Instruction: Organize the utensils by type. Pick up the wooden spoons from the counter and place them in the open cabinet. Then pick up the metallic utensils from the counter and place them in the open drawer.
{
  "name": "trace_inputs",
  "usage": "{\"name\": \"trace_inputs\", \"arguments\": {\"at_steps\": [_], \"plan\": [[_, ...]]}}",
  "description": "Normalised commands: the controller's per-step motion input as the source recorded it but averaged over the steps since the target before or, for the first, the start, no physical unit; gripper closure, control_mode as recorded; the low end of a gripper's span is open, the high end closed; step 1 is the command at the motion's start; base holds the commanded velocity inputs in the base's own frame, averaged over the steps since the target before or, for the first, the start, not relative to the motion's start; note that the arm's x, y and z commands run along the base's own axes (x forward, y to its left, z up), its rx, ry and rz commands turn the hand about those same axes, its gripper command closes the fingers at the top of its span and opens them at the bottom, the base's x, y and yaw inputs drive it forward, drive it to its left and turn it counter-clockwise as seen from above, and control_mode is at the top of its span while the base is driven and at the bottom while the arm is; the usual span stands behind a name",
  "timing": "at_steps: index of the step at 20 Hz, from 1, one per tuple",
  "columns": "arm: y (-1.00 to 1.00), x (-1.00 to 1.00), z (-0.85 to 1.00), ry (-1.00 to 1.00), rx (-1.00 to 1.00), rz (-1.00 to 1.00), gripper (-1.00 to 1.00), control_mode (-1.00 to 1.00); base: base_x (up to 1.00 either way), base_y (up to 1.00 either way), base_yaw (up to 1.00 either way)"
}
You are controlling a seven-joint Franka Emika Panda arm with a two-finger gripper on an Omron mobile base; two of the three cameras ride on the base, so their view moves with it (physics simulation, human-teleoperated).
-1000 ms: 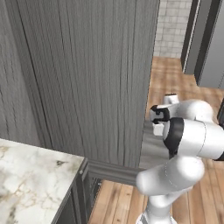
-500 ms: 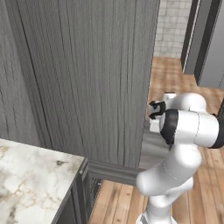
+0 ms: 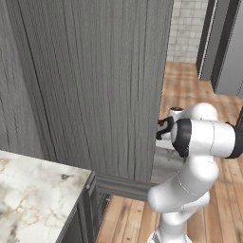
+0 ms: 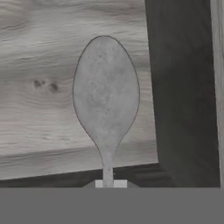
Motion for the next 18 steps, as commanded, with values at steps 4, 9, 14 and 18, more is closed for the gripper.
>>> {"name": "trace_inputs", "arguments": {"at_steps": [4, 9, 14, 18], "plan": [[0.26, 0.29, -0.31, -0.04, 0.00, 0.00, 1.00, -1.00, 0.00, 0.00, 0.00], [0.24, 0.47, -0.36, 0.00, 0.00, 0.00, 1.00, -1.00, 0.00, 0.00, 0.00], [0.18, 0.53, -0.33, 0.00, 0.00, 0.00, 1.00, -1.00, 0.00, 0.00, 0.00], [0.03, 0.52, -0.25, 0.00, 0.00, 0.00, 1.00, -1.00, 0.00, 0.00, 0.00]]}}
